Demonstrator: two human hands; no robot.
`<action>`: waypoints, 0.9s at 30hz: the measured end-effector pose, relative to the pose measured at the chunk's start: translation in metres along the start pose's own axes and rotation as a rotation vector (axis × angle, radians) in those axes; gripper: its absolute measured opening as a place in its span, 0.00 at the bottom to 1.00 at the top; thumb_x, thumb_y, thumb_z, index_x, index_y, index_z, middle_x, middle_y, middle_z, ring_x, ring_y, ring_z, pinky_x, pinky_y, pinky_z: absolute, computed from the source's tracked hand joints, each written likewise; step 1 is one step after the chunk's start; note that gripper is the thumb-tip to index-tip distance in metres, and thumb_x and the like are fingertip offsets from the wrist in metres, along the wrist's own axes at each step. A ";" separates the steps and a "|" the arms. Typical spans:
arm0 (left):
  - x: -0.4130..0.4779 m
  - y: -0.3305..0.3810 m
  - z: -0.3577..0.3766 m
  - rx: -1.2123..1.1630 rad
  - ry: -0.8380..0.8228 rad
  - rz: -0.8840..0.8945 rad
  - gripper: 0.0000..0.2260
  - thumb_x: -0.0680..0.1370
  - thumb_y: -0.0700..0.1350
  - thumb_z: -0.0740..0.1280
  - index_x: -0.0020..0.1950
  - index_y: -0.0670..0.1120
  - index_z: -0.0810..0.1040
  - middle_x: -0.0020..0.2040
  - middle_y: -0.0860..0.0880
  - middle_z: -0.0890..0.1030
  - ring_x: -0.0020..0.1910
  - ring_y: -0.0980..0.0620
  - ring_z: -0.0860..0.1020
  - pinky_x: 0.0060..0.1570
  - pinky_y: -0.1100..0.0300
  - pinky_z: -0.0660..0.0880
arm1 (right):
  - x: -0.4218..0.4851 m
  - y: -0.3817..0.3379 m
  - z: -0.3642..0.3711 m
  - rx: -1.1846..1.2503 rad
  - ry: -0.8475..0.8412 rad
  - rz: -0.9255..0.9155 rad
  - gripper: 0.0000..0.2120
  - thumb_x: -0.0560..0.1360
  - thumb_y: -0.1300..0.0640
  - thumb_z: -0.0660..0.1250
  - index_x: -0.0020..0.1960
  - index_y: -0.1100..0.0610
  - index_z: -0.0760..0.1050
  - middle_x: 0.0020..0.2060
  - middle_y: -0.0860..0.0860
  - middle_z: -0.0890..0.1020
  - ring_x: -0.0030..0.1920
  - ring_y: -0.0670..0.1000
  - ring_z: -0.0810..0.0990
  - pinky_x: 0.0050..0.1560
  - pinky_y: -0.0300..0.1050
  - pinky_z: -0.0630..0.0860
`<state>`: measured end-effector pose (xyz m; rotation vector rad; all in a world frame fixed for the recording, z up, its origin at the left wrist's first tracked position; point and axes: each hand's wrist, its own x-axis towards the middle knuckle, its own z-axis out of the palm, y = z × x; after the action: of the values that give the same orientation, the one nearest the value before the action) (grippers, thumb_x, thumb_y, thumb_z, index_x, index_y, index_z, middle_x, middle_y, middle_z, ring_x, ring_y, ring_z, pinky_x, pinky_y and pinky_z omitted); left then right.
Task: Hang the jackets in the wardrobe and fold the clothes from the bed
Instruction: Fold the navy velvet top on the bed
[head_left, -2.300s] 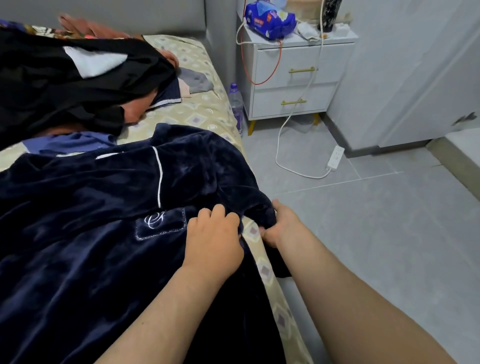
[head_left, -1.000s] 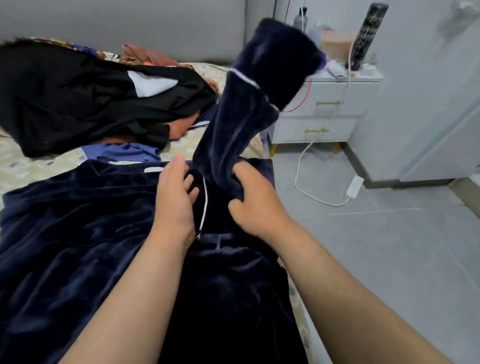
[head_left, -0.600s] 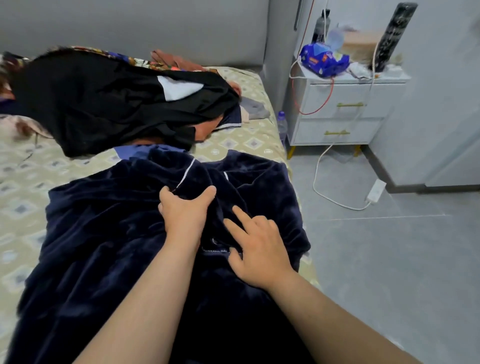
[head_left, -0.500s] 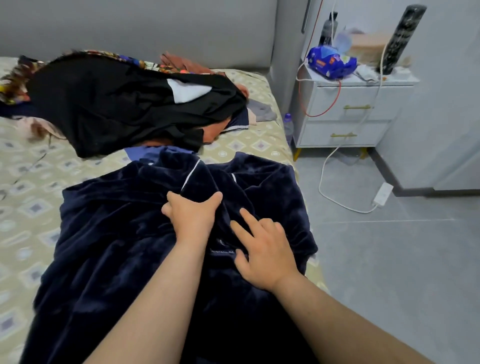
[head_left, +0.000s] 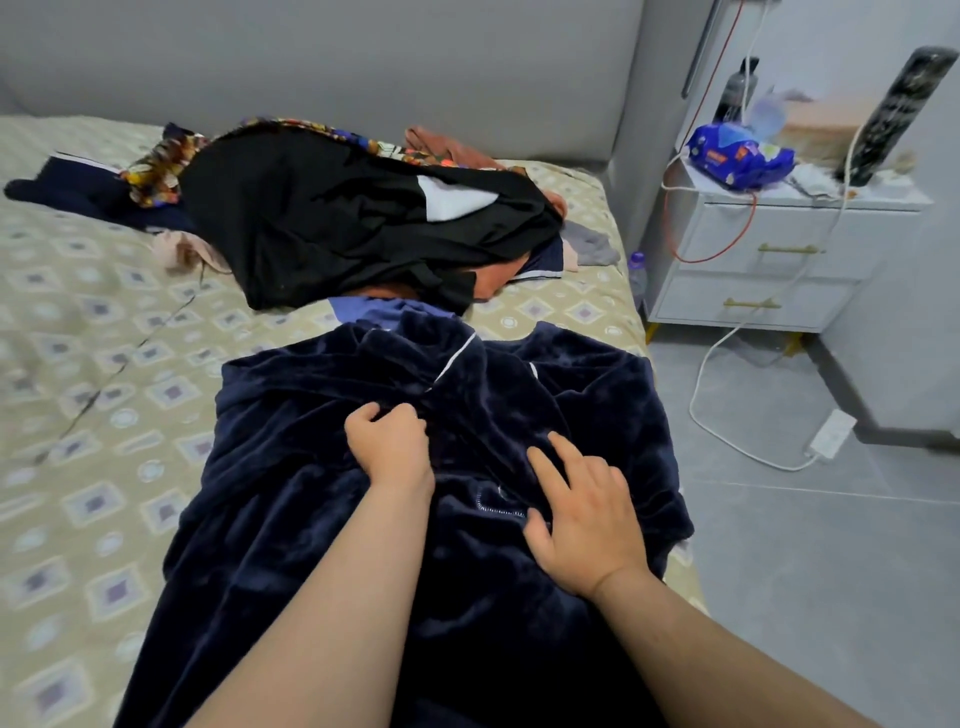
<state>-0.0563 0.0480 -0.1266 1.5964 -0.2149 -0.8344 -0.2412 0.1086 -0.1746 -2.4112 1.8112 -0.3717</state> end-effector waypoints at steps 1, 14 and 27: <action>0.001 0.003 -0.001 0.089 -0.002 0.096 0.20 0.76 0.37 0.65 0.67 0.47 0.69 0.52 0.44 0.79 0.39 0.52 0.75 0.36 0.64 0.71 | 0.000 0.000 0.000 -0.004 -0.004 -0.006 0.29 0.70 0.43 0.61 0.69 0.52 0.73 0.69 0.55 0.73 0.51 0.54 0.76 0.55 0.53 0.75; -0.004 -0.009 0.025 0.150 -0.332 0.025 0.11 0.62 0.34 0.69 0.32 0.48 0.69 0.35 0.45 0.73 0.34 0.47 0.71 0.34 0.55 0.72 | 0.002 0.002 0.002 -0.015 0.027 -0.030 0.29 0.70 0.43 0.61 0.69 0.51 0.74 0.68 0.55 0.74 0.51 0.55 0.76 0.54 0.52 0.75; -0.002 0.048 -0.028 -0.429 0.420 0.061 0.13 0.75 0.34 0.59 0.58 0.41 0.76 0.52 0.43 0.82 0.45 0.47 0.81 0.46 0.53 0.81 | 0.000 0.000 -0.001 0.017 0.039 -0.019 0.33 0.69 0.43 0.61 0.71 0.55 0.70 0.69 0.54 0.73 0.52 0.54 0.75 0.54 0.52 0.76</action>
<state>-0.0249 0.0603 -0.0826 1.3125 0.2042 -0.4427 -0.2417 0.1089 -0.1734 -2.4283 1.7939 -0.4367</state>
